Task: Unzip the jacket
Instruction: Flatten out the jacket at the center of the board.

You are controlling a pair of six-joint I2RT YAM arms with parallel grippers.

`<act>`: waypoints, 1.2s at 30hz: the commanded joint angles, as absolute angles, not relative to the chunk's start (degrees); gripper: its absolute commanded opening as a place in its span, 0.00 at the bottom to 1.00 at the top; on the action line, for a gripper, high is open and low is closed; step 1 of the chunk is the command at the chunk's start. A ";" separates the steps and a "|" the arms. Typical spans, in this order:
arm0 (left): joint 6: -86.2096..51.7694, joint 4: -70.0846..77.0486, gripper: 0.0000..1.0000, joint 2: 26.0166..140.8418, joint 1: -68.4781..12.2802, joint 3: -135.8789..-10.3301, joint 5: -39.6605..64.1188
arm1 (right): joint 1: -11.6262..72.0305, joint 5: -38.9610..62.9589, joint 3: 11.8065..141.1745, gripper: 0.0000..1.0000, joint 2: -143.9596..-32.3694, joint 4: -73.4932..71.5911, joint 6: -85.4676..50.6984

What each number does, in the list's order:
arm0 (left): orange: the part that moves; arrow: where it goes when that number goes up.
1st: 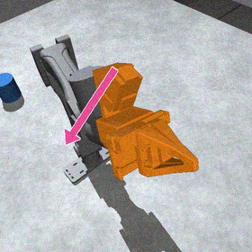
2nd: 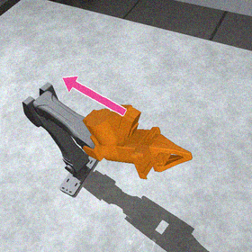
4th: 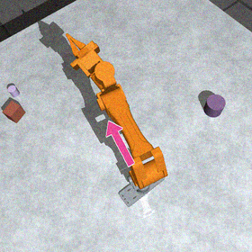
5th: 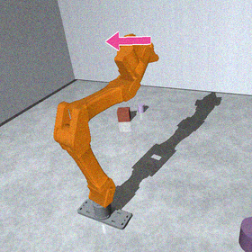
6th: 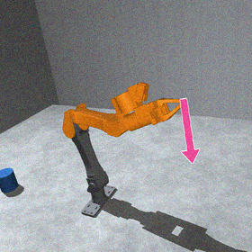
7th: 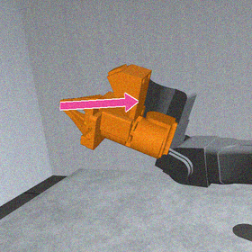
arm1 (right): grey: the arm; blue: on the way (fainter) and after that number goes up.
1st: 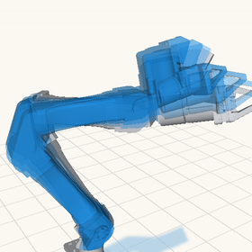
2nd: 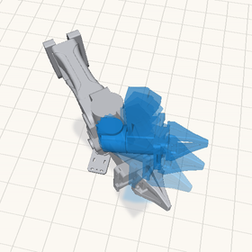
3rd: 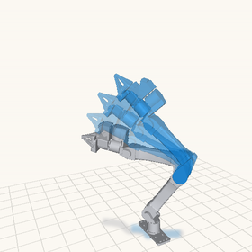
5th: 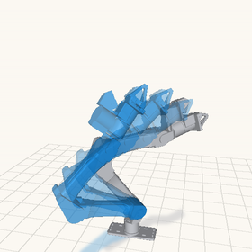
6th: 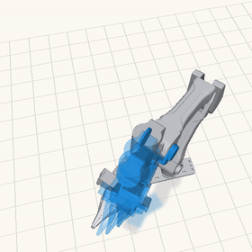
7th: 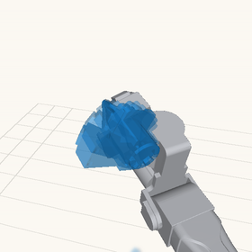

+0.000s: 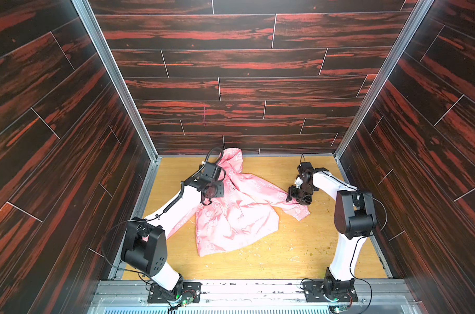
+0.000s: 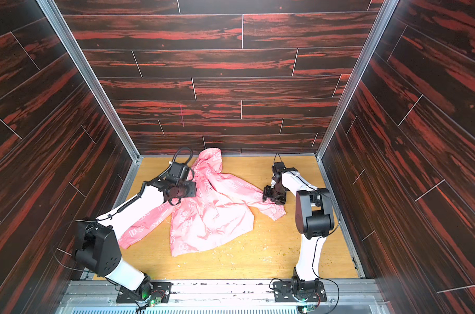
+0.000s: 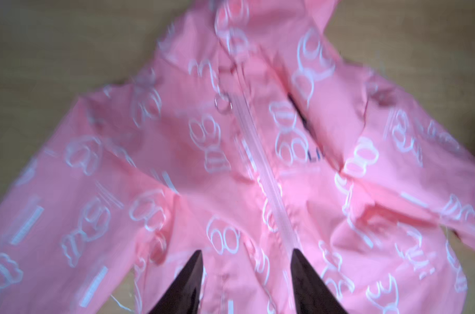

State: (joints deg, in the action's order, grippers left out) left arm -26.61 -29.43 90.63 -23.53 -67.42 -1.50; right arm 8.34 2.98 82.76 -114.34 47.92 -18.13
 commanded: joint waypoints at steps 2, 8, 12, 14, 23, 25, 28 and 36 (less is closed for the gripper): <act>-34.66 -25.84 0.30 87.57 -24.91 -56.97 9.07 | 4.26 1.21 79.00 0.11 -113.92 49.28 -17.79; -34.12 -26.68 0.07 87.62 -27.47 -50.09 7.98 | -6.56 -2.55 74.16 0.00 -105.54 50.94 -15.97; -33.93 -25.46 0.00 87.04 -27.60 -44.37 8.12 | -13.93 -6.26 72.20 0.00 -100.02 52.17 -15.59; -33.93 -24.63 0.00 84.72 -27.60 -41.42 7.60 | -16.71 -8.01 71.58 0.00 -97.60 51.99 -16.30; -30.42 -30.13 0.39 66.58 -27.69 -42.22 2.85 | -16.28 -8.97 76.83 0.60 -94.18 55.35 -17.50; -29.15 -30.61 0.68 66.01 -27.69 -44.34 0.94 | -13.72 0.64 77.96 0.73 -92.85 54.23 -17.02; -27.73 -31.28 0.80 69.79 -27.69 -47.11 1.41 | -6.94 9.51 79.41 0.86 -93.84 53.29 -16.63; -31.06 -36.88 0.77 82.96 -27.60 -47.59 2.05 | 2.36 3.74 75.88 0.69 -102.14 51.19 -16.60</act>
